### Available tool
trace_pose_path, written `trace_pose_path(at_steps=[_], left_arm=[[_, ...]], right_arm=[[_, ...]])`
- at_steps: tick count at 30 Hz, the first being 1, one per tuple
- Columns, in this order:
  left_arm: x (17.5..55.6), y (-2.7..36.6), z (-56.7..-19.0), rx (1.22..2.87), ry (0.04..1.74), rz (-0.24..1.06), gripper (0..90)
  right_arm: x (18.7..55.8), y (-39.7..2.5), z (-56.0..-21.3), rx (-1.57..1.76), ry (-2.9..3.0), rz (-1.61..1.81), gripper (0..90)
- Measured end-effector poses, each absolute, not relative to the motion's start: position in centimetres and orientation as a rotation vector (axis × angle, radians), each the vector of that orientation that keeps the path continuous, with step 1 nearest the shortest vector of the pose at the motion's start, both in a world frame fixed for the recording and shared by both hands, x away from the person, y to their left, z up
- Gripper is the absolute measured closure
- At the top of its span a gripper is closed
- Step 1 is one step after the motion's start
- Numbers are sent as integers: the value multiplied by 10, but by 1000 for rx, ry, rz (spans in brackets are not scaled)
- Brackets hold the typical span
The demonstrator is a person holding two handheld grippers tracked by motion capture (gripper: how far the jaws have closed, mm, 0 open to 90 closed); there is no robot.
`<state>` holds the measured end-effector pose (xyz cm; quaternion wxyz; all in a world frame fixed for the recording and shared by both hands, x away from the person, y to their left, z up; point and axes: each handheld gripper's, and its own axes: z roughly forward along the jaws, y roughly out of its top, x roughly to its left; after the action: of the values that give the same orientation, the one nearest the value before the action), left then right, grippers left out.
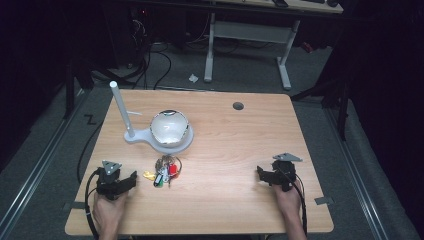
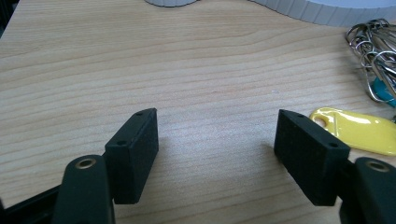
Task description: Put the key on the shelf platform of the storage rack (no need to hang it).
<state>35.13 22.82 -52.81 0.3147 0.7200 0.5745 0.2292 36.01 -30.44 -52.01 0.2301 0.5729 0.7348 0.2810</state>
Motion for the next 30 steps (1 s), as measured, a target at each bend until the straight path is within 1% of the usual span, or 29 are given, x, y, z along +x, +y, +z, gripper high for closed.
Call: trace_pose_path(at_steps=[6,15,21,25,28,30], left_arm=[[353,227,-528,1898,1517,604,286],[352,230,-526,1881,1528,554,313],[351,230,-520,1880,1514,536,316],[349,227,-510,1877,1477,537,322],[349,223,-505,1884,1448,527,349],[350,218,-499,1917,1417,520,349]], right_arm=[[360,-304,-520,1577,2022,774,167],[360,-305,-520,1577,2022,774,167],[360,-304,-520,1578,2022,774,167],[360,-305,-520,1577,2022,774,167],[360,-305,-520,1577,2022,774,167],[360,-305,-520,1577,2022,774,167]])
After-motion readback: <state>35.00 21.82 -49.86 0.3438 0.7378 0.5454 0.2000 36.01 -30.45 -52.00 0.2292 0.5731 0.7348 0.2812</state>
